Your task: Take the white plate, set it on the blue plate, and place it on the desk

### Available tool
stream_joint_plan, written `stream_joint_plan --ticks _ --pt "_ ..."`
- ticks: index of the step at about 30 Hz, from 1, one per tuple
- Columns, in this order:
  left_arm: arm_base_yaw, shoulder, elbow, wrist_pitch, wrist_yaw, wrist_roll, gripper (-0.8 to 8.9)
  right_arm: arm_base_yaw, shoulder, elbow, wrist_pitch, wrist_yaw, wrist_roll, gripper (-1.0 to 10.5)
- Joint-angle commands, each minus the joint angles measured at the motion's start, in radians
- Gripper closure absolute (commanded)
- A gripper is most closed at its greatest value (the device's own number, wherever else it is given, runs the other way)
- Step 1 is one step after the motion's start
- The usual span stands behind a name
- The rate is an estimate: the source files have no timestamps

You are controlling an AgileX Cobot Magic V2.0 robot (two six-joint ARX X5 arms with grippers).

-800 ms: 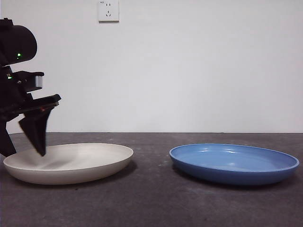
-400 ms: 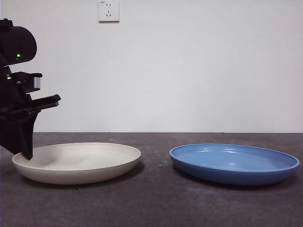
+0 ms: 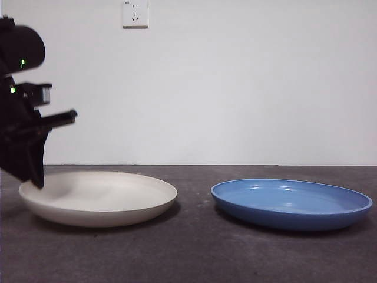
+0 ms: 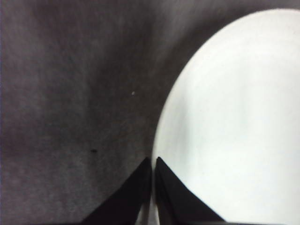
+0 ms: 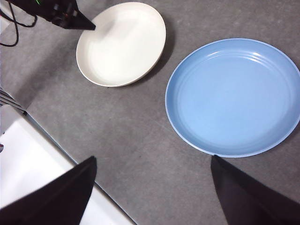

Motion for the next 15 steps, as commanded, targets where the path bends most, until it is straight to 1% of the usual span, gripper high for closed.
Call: stream_joint_plan --ticks 1,3,8,13,15 --pt "-0.003 -0.047 0.042 0.012 0.004 -0.034 8.05 0.004 0.008 0.020 0.010 0.001 0.010 5.6" --pt "-0.006 -0.078 0.061 -0.004 0.010 -0.035 8.05 0.004 0.008 0.020 0.010 0.001 0.009 5.6" --pt "-0.040 -0.133 0.124 -0.046 0.063 -0.054 8.04 0.004 0.008 0.020 0.010 0.001 0.010 5.6" --pt "-0.124 -0.130 0.187 -0.040 0.072 -0.086 8.04 0.004 0.006 0.020 0.013 0.001 0.011 5.6" --pt "-0.161 -0.118 0.211 -0.031 0.071 -0.094 8.04 0.003 -0.002 0.020 0.027 0.001 0.028 5.6"
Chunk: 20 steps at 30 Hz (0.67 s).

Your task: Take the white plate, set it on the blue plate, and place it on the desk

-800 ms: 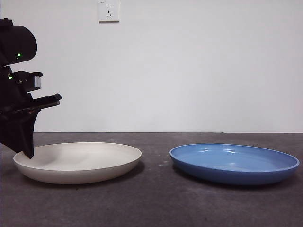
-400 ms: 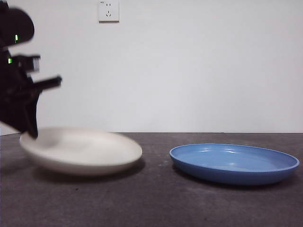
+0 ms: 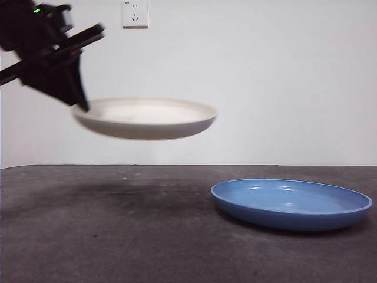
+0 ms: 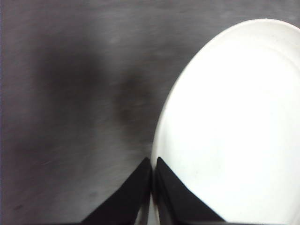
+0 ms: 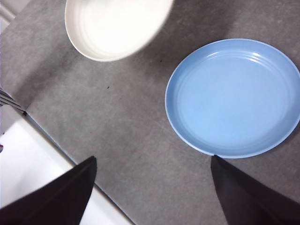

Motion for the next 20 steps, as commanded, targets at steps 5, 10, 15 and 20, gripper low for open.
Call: stream_joint_plan --ticks 5,10,15,20 --pt "-0.121 0.105 0.121 0.023 0.005 -0.047 8.04 0.002 -0.019 0.040 0.055 0.025 0.056 5.6" --pt "-0.194 0.235 0.215 0.022 0.000 -0.048 8.04 0.002 -0.019 0.100 0.039 0.029 0.060 5.6" --pt "-0.252 0.351 0.301 0.022 -0.026 -0.047 8.04 0.002 -0.019 0.177 0.007 0.092 0.065 5.6" --pt "-0.300 0.468 0.382 0.020 -0.028 -0.047 8.04 0.002 -0.020 0.233 -0.016 0.106 0.072 5.6"
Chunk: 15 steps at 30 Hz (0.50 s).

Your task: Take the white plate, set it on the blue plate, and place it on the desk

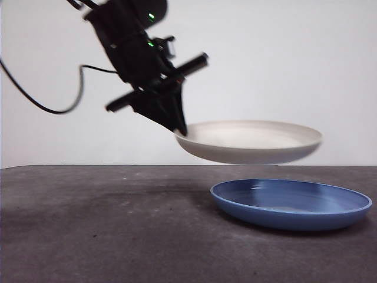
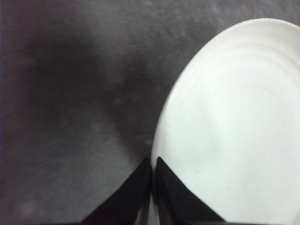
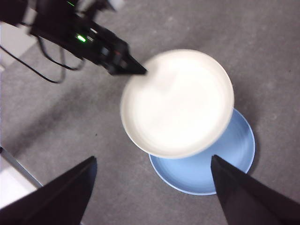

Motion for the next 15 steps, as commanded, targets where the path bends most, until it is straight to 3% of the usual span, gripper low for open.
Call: stream_joint_plan --ticks 1,15 --pt "-0.029 0.066 0.056 0.010 -0.005 -0.005 8.04 0.003 0.003 0.032 -0.008 0.005 0.012 5.6" --pt "-0.098 0.176 0.095 0.020 -0.051 0.008 8.04 0.003 -0.002 0.034 -0.031 0.032 0.011 5.6"
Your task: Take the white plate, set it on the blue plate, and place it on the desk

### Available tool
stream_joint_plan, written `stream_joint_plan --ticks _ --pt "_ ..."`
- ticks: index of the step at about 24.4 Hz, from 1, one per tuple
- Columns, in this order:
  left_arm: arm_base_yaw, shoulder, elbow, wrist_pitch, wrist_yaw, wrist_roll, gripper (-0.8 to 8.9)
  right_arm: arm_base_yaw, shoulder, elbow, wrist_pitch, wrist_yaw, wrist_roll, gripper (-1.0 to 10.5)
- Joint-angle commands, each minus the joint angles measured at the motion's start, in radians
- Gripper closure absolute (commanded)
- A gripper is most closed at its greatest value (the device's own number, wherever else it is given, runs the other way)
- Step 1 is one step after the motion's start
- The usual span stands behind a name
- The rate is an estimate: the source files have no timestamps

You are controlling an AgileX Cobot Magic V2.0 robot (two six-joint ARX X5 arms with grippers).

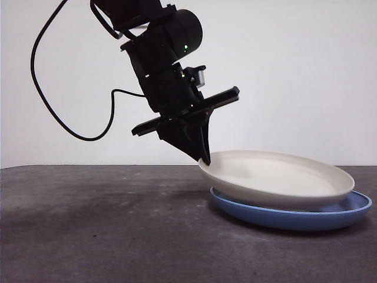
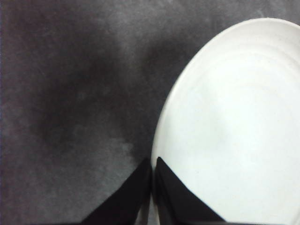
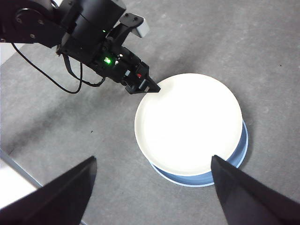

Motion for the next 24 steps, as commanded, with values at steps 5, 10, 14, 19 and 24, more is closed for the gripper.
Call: stream_joint_plan --ticks 5,10,14,19,24 --pt "-0.041 0.061 0.029 0.014 0.000 0.009 8.04 0.003 0.005 0.018 0.008 0.002 0.008 5.6" --pt "-0.054 0.061 0.029 0.025 -0.007 0.032 8.03 0.003 0.005 0.018 -0.018 0.002 0.008 5.6" --pt "-0.054 0.061 0.029 0.029 -0.007 0.034 5.39 0.003 0.004 0.018 -0.022 0.001 0.008 5.6" --pt "-0.055 0.061 0.032 0.024 -0.007 0.034 4.93 0.003 0.004 0.018 -0.023 0.001 0.008 5.6" --pt "-0.053 0.003 0.050 -0.005 -0.007 0.041 4.93 0.003 0.004 0.018 -0.029 0.002 0.007 5.6"
